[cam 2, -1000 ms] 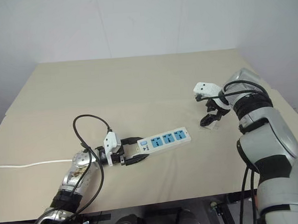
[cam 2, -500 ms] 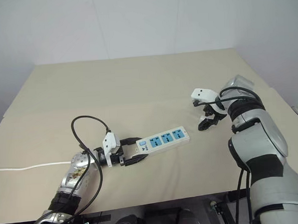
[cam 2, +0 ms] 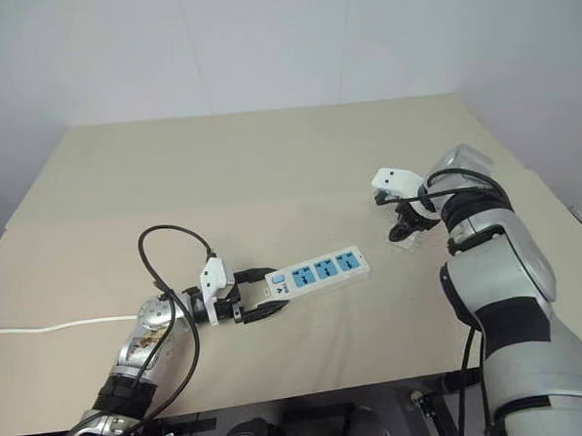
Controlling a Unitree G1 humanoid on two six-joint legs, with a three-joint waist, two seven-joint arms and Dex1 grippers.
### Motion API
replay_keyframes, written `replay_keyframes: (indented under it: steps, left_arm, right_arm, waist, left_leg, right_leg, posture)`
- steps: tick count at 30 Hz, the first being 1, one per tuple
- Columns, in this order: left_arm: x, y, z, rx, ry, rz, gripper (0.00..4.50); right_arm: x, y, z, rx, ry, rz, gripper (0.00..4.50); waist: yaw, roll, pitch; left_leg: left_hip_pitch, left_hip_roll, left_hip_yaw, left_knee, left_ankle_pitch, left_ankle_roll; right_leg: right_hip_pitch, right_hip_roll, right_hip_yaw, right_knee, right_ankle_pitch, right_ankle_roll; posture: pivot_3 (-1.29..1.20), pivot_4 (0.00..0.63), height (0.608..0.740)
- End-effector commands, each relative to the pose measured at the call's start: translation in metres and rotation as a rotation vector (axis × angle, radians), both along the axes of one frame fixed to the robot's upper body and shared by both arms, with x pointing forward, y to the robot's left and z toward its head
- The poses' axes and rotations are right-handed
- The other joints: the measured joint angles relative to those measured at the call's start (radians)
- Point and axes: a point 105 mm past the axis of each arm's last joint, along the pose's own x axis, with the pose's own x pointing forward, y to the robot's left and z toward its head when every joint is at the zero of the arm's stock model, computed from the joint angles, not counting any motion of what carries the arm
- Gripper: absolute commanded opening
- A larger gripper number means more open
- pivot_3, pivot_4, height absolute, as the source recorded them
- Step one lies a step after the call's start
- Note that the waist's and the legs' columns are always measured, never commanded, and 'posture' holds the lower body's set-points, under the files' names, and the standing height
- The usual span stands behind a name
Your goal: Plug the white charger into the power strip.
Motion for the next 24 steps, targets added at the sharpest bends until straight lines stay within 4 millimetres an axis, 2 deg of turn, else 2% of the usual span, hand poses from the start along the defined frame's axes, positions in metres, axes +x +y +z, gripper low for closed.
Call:
replay_keyframes:
  steps: [1, 9, 14, 17, 19, 22, 24]
  left_arm:
    - [-0.005, -0.005, -0.003, 0.01, 0.008, -0.022, 3.21]
    - [-0.004, -0.003, -0.002, 0.012, 0.01, -0.012, 3.21]
    - [-0.007, 0.0, 0.002, 0.011, 0.013, -0.037, 3.21]
    - [-0.01, 0.002, 0.004, 0.02, 0.017, -0.064, 3.21]
    - [-0.012, 0.003, 0.005, 0.025, 0.01, -0.083, 3.21]
    - [-0.016, 0.005, 0.005, 0.031, -0.002, -0.112, 3.21]
    - [-0.017, 0.005, 0.004, 0.044, -0.006, -0.132, 3.21]
  right_arm:
    - [0.005, 0.002, 0.017, 0.004, -0.049, 0.013, 1.11]
    - [0.001, 0.006, 0.021, -0.016, -0.022, 0.078, 1.09]
    - [0.0, 0.017, 0.052, 0.046, -0.078, 0.167, 1.09]
    - [-0.008, 0.035, 0.083, 0.239, -0.178, 0.276, 1.09]
    - [-0.023, 0.046, 0.099, 0.368, -0.248, 0.402, 1.09]
    - [-0.066, 0.069, 0.115, 0.703, -0.363, 0.622, 1.09]
    - [-0.091, 0.085, 0.111, 0.913, -0.396, 0.699, 1.09]
  waist:
    - [0.0, 0.0, 0.0]
    - [-0.001, 0.0, 0.0]
    - [-0.002, 0.002, 0.001]
    - [-0.003, 0.005, 0.003]
    - [-0.002, 0.005, 0.003]
    - [0.009, 0.003, 0.002]
    - [0.01, 0.003, 0.002]
  left_leg:
    - [0.0, 0.0, 0.0, 0.0, 0.0, 0.0]
    - [0.0, 0.0, 0.0, 0.0, 0.0, 0.0]
    - [0.0, 0.0, 0.0, 0.0, 0.0, 0.0]
    - [0.0, 0.0, -0.001, -0.001, 0.0, 0.0]
    - [0.0, 0.0, -0.002, -0.001, 0.0, 0.0]
    - [0.001, 0.002, -0.002, -0.003, 0.0, 0.0]
    - [0.001, 0.001, -0.002, -0.002, 0.0, 0.0]
  right_leg:
    - [0.0, 0.0, 0.0, 0.0, 0.0, 0.0]
    - [0.0, 0.0, 0.0, 0.0, 0.0, 0.0]
    - [0.0, 0.0, 0.0, 0.0, 0.0, 0.0]
    - [-0.001, 0.0, 0.0, 0.0, 0.0, 0.0]
    - [-0.001, 0.0, 0.001, -0.001, 0.0, 0.0]
    - [0.002, 0.001, -0.002, -0.003, 0.0, 0.0]
    - [0.002, 0.001, -0.003, -0.002, 0.0, 0.0]
  posture:
    - [0.0, 0.15, 0.74]
    - [0.0, 0.15, 0.74]
    - [0.0, 0.15, 0.74]
    - [0.0, 0.15, 0.74]
    - [0.0, 0.15, 0.74]
    - [0.0, 0.15, 0.74]
    - [0.0, 0.15, 0.74]
